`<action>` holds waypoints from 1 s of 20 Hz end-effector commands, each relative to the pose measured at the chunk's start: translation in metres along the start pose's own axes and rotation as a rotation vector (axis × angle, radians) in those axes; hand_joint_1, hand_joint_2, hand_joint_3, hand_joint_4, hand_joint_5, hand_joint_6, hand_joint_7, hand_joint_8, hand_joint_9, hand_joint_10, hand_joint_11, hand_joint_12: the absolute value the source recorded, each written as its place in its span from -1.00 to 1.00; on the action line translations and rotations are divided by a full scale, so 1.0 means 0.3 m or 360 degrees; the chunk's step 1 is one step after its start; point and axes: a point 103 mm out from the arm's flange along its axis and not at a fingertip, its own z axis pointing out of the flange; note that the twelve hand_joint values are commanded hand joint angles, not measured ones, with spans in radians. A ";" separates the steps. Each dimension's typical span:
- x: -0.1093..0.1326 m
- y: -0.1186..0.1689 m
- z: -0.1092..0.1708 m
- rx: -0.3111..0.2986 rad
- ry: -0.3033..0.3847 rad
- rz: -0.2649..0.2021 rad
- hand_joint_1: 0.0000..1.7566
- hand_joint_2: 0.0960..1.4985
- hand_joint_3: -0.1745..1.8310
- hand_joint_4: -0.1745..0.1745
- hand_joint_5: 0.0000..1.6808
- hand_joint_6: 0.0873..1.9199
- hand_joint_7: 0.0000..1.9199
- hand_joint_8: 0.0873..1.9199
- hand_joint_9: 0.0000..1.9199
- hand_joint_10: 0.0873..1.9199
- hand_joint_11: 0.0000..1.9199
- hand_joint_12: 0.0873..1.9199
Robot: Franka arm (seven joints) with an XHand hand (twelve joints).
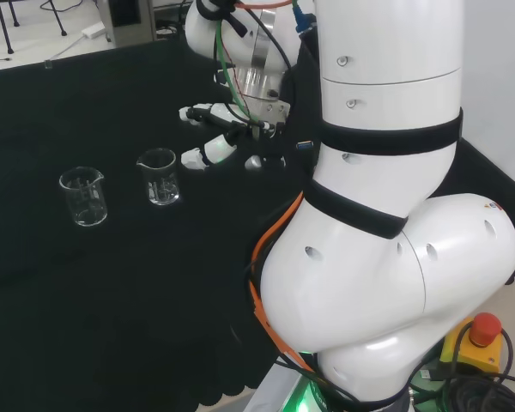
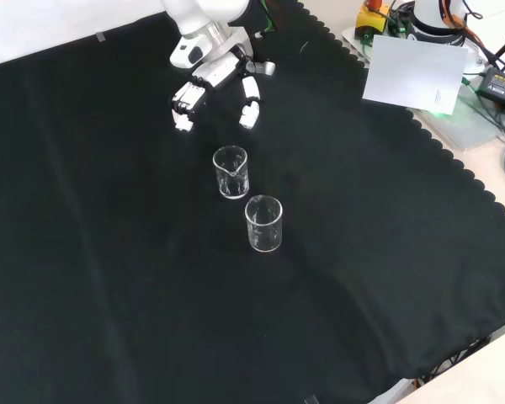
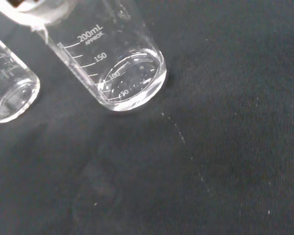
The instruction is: Pick up the beaker on the right.
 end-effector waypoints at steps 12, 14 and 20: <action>0.006 0.068 0.142 -0.0011 0.0273 -0.0226 -0.15 -0.36 -0.24 -0.18 -0.80 -1.00 -0.87 -0.48 -0.78 -0.35 -1.00 0.01; 0.014 0.076 0.150 -0.0014 0.0305 -0.0257 -0.15 -0.37 -0.23 -0.17 -0.79 -1.00 -0.86 -0.48 -0.77 -0.35 -1.00 0.02; 0.025 0.098 0.192 -0.0034 0.0425 -0.0305 -0.13 -0.38 -0.23 -0.17 -0.78 -1.00 -0.83 -0.48 -0.74 -0.35 -1.00 0.05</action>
